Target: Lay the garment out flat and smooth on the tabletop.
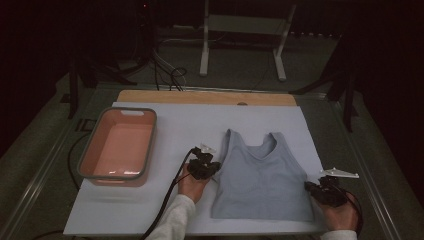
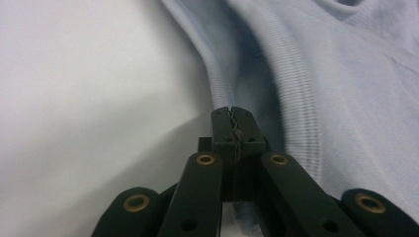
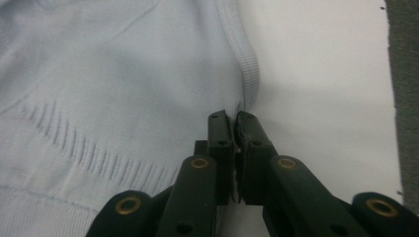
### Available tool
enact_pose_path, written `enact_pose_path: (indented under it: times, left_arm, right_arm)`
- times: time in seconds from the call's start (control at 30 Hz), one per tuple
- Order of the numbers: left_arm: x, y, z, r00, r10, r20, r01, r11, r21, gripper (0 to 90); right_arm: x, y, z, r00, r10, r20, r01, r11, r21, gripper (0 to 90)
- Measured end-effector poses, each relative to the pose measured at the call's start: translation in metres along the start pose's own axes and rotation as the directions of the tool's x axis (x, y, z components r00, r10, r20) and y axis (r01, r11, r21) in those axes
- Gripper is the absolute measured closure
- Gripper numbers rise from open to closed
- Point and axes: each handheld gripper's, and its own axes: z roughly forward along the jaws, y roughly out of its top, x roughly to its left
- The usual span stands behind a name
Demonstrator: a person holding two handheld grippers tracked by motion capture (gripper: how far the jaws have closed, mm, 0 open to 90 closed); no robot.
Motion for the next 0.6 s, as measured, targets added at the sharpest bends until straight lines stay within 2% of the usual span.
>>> enact_pose_path:
  times: [0.1,0.17,0.23,0.27,0.4,0.47,0.6]
  left_arm:
    - [0.008,0.002,-0.005,0.999,-0.013,-0.043,0.013,0.9999,-0.003,90.0]
    - [0.017,0.002,-0.009,0.9971,-0.052,-0.056,0.051,0.9985,-0.019,90.0]
    - [0.023,0.002,-0.013,0.997,-0.068,-0.039,0.067,0.9974,-0.028,90.0]
    - [0.023,0.002,-0.014,0.9973,-0.062,-0.04,0.061,0.9977,-0.029,90.0]
    - [0.018,0.003,-0.011,0.9983,-0.057,0.012,0.057,0.9978,-0.032,89.2]
    - [0.014,0.003,-0.006,0.9989,-0.044,0.014,0.044,0.9988,-0.021,78.9]
    - [0.01,0.001,0.002,0.9994,-0.03,0.015,0.03,0.9996,0.0,65.8]
  right_arm:
    - [0.004,0.001,0.0,0.9998,0.0,-0.021,0.0,1.0,-0.006,86.5]
    - [0.006,0.002,0.001,0.9997,-0.006,-0.023,0.005,1.0,-0.008,86.3]
    - [0.008,0.002,0.001,0.9995,-0.008,-0.03,0.008,1.0,-0.013,86.0]
    - [0.008,0.002,0.002,0.9994,-0.012,-0.033,0.012,1.0,-0.016,86.0]
    - [0.008,0.002,0.002,0.9994,-0.01,-0.034,0.01,1.0,-0.016,85.8]
    - [0.008,0.002,0.002,0.9993,-0.007,-0.035,0.007,1.0,-0.016,85.7]
    - [0.003,0.001,-0.001,0.9997,0.007,-0.025,-0.007,1.0,-0.009,86.7]
